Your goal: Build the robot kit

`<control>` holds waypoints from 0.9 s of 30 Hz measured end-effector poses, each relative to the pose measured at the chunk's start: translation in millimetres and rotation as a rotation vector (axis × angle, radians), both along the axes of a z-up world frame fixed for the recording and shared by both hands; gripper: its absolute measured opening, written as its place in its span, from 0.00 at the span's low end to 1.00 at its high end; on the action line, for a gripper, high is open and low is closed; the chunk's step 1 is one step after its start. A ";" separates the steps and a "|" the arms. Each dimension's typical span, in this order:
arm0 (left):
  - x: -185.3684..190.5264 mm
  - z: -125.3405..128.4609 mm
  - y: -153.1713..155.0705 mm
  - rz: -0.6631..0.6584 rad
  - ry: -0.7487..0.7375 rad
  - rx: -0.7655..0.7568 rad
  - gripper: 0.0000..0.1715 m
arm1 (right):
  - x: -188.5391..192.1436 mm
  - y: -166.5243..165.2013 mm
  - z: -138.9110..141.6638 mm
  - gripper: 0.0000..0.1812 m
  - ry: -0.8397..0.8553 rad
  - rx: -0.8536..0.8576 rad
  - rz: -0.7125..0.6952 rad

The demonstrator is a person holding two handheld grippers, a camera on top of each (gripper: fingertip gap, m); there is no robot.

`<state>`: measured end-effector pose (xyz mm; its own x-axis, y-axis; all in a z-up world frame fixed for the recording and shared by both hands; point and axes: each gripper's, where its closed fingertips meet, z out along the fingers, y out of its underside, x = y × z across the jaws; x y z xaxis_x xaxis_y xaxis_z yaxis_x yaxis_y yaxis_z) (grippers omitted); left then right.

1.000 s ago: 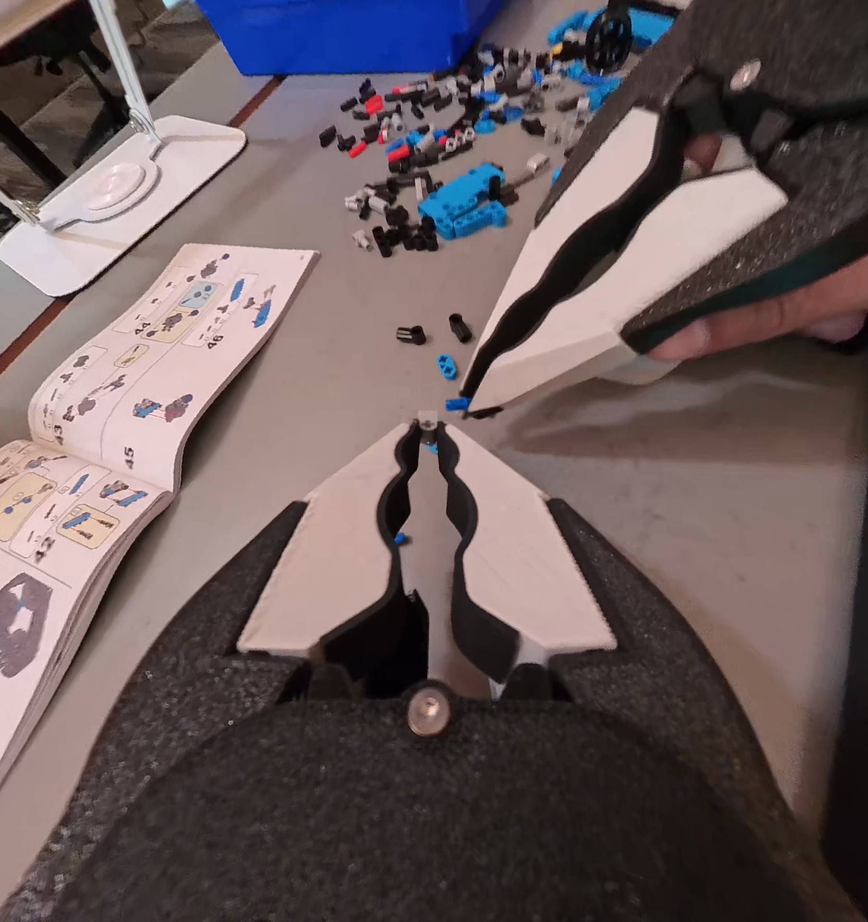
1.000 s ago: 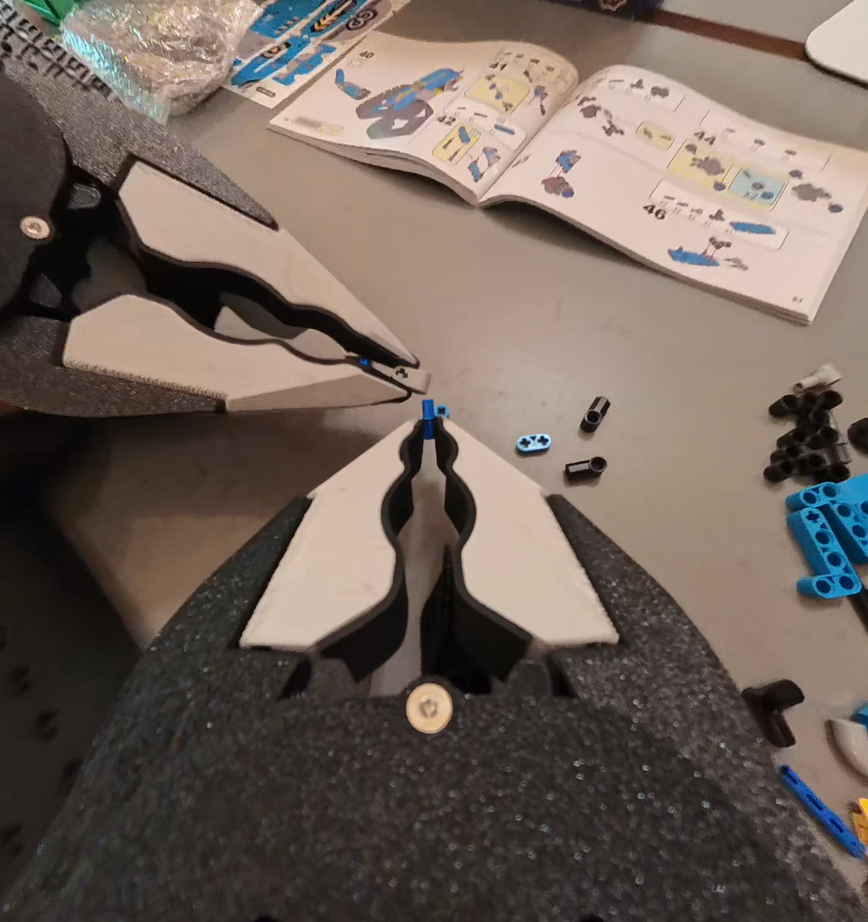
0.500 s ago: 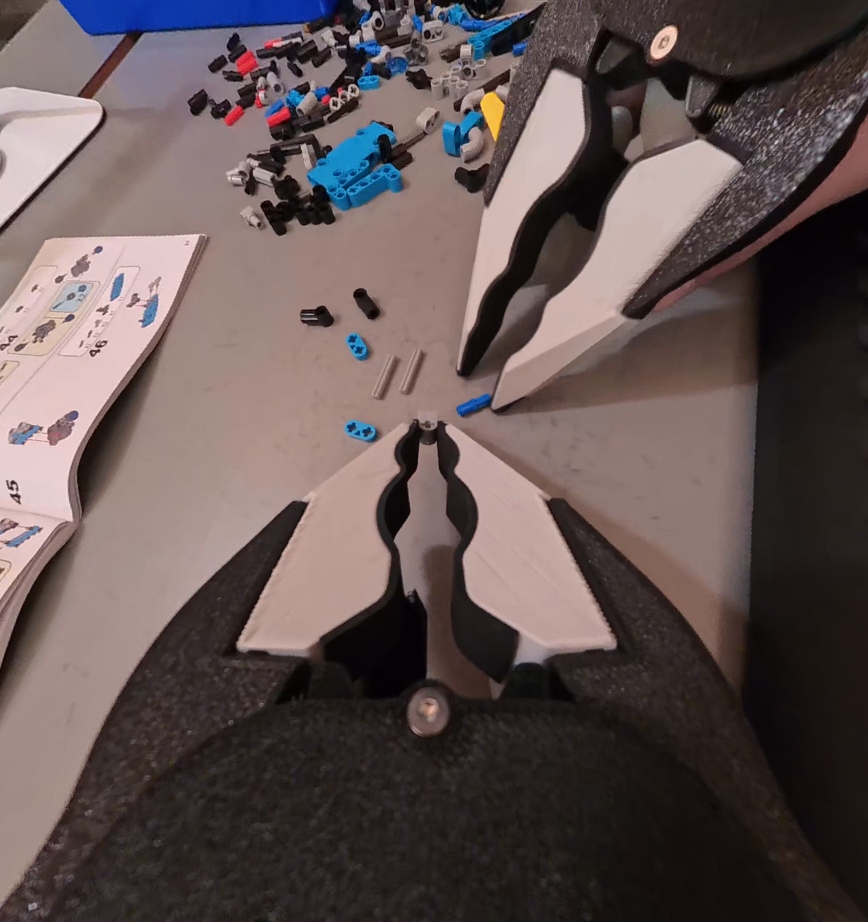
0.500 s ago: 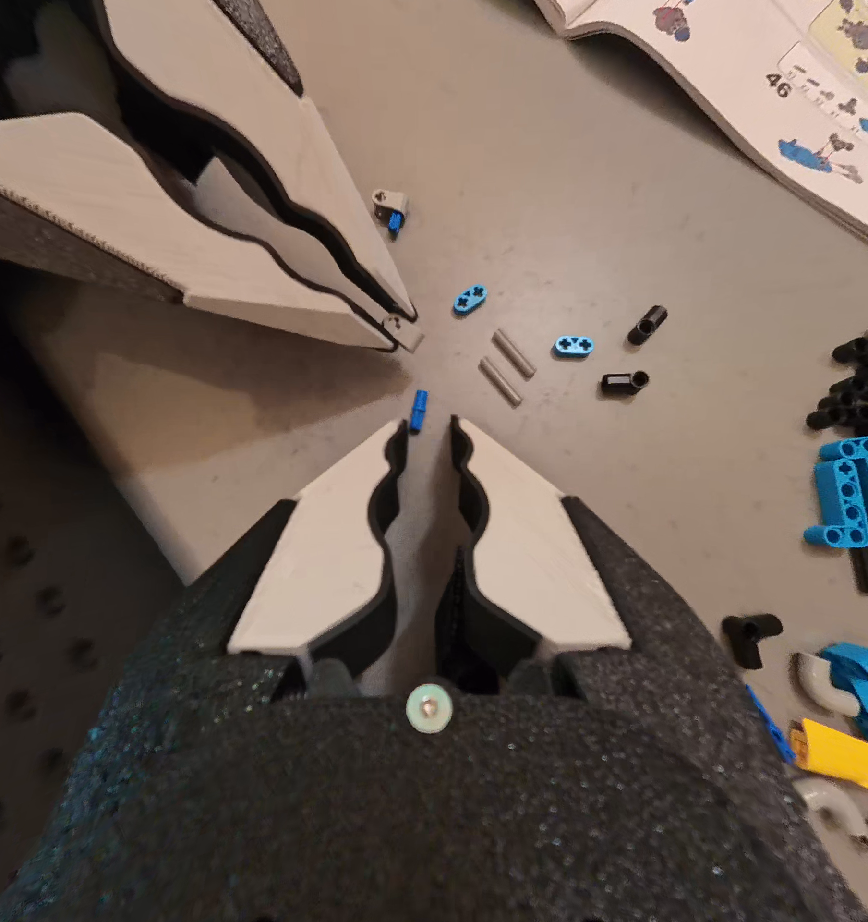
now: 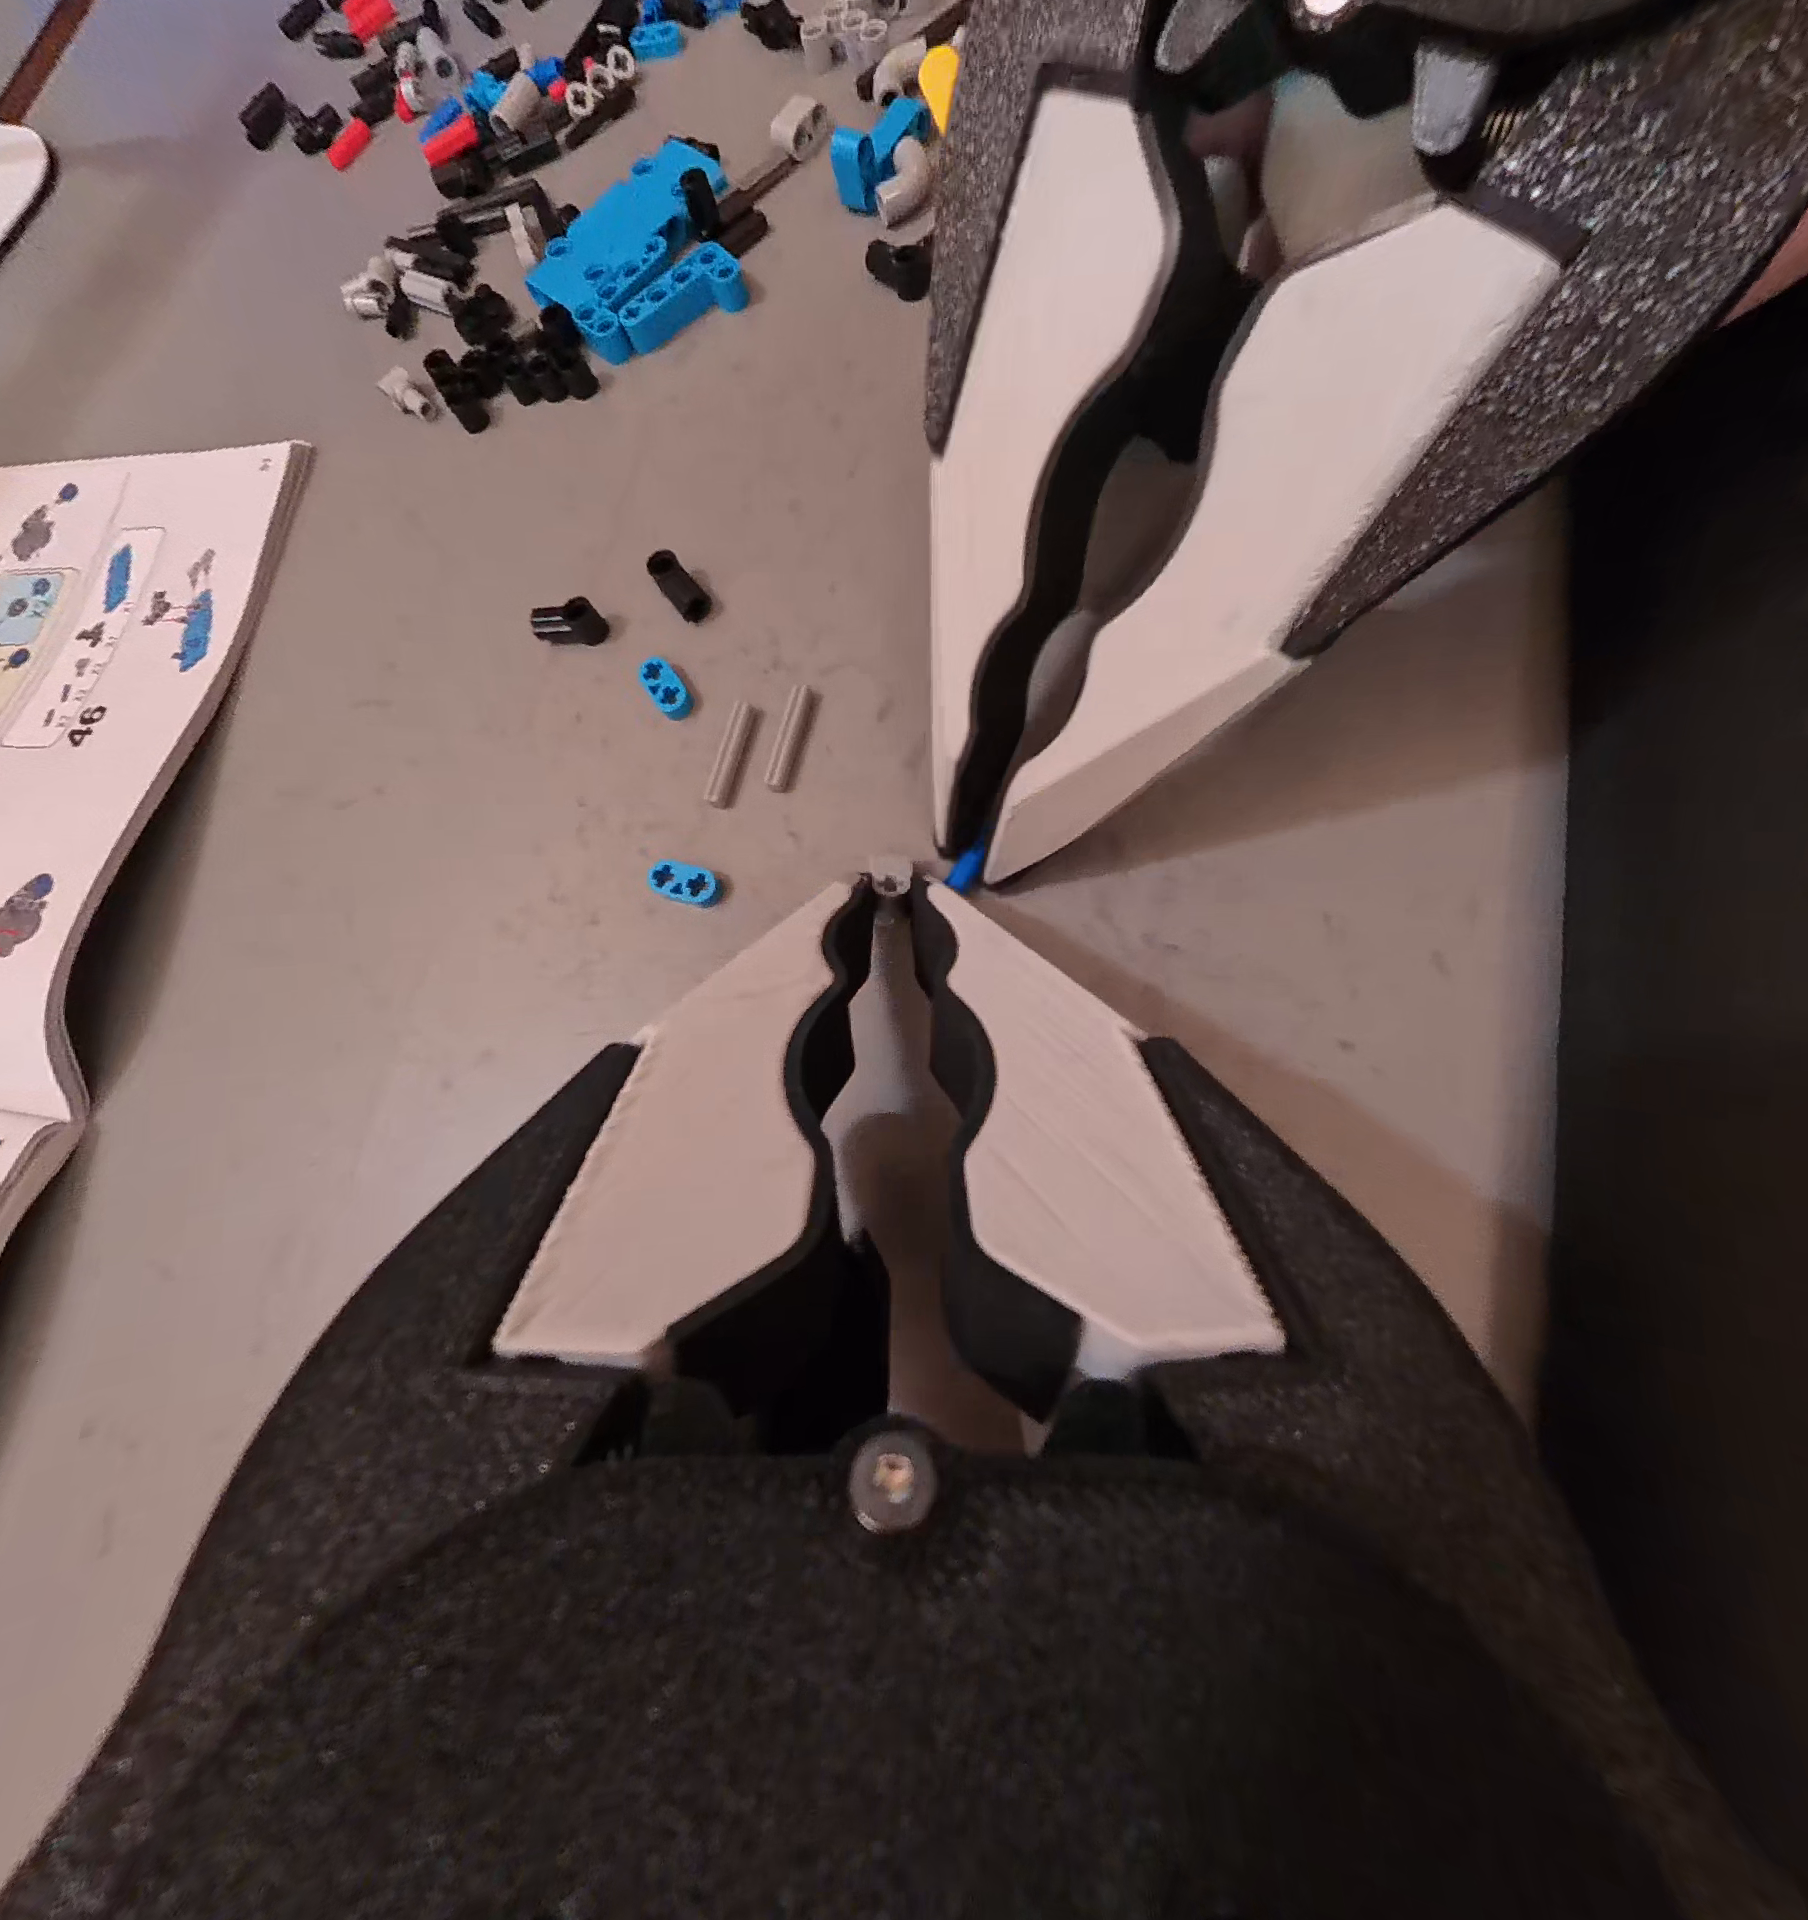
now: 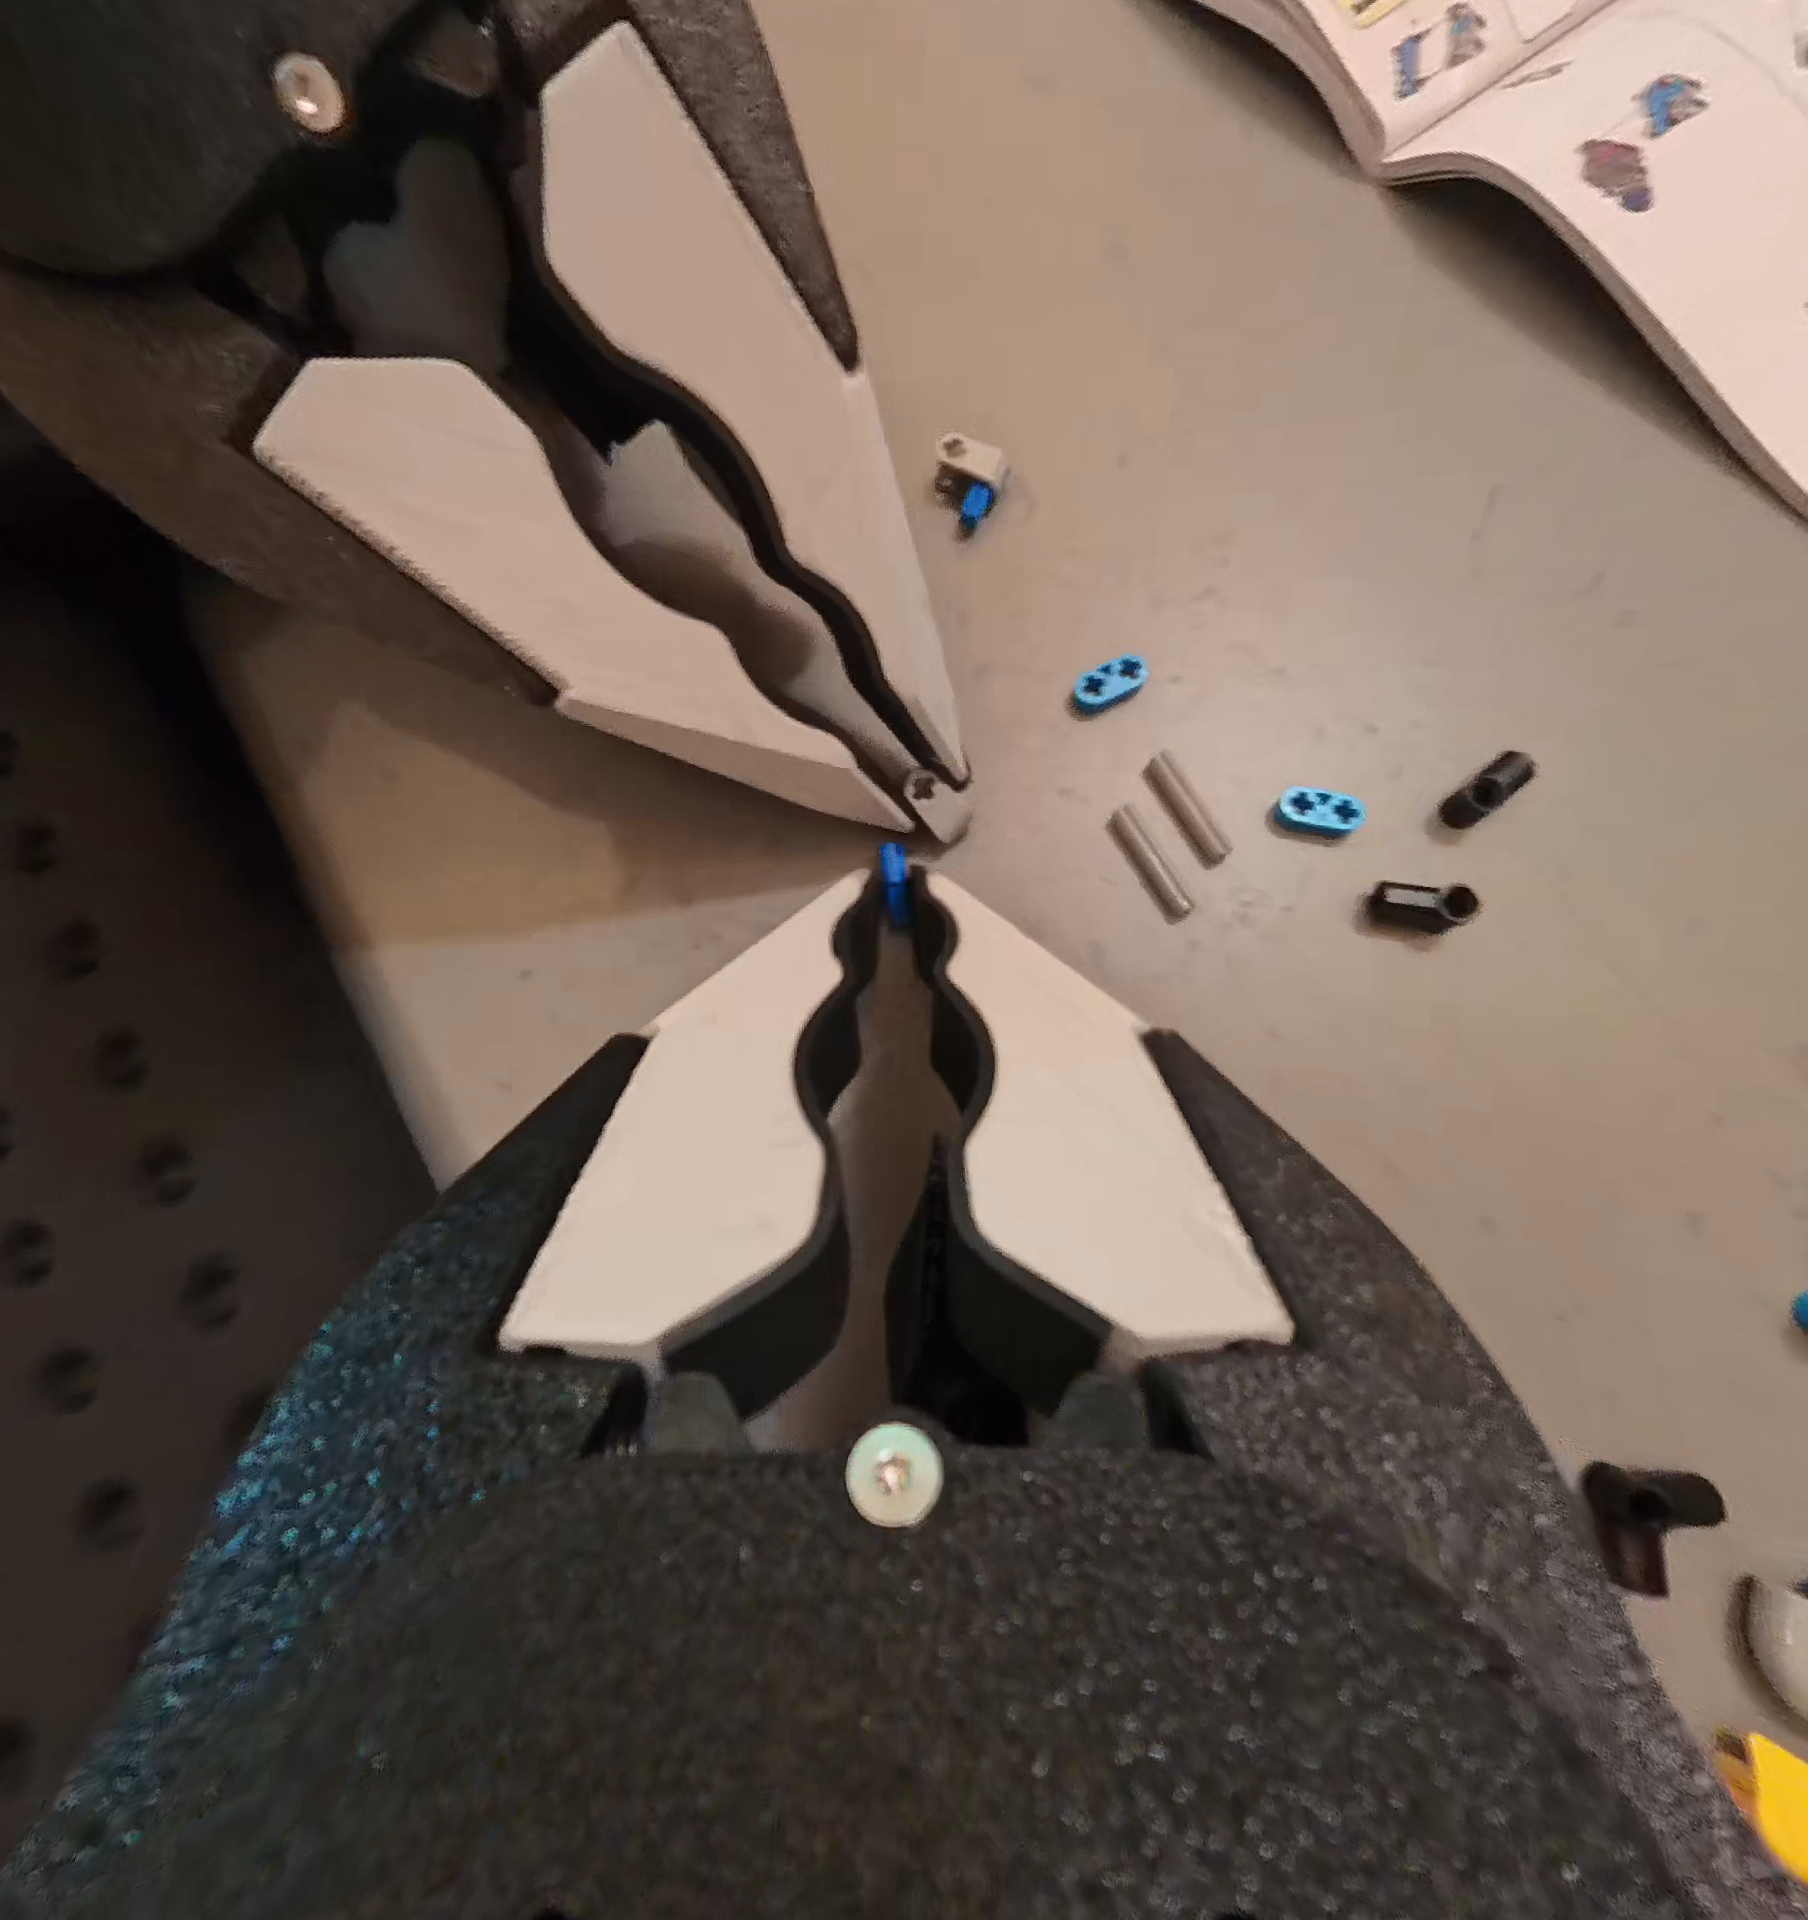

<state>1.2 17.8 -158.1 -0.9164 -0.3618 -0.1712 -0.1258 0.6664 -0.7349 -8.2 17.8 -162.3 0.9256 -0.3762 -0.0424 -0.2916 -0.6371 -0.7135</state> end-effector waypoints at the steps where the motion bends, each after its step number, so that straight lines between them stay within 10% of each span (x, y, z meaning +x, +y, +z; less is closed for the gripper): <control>1: 0.7 0.3 0.1 0.005 -0.004 0.000 0.03 | 0.1 0.2 -0.1 0.03 0.001 0.000 -0.002; 27: -4.7 3.1 -7.2 -0.029 -0.054 0.006 0.03 | -3.7 -5.3 0.3 0.05 -0.005 0.006 0.057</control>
<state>-3.5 10.6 -155.1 -0.9158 -0.3345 -0.2224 -0.0672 0.6734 -0.7362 -11.9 12.5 -162.0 0.9458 -0.3224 -0.0394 -0.2509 -0.6483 -0.7189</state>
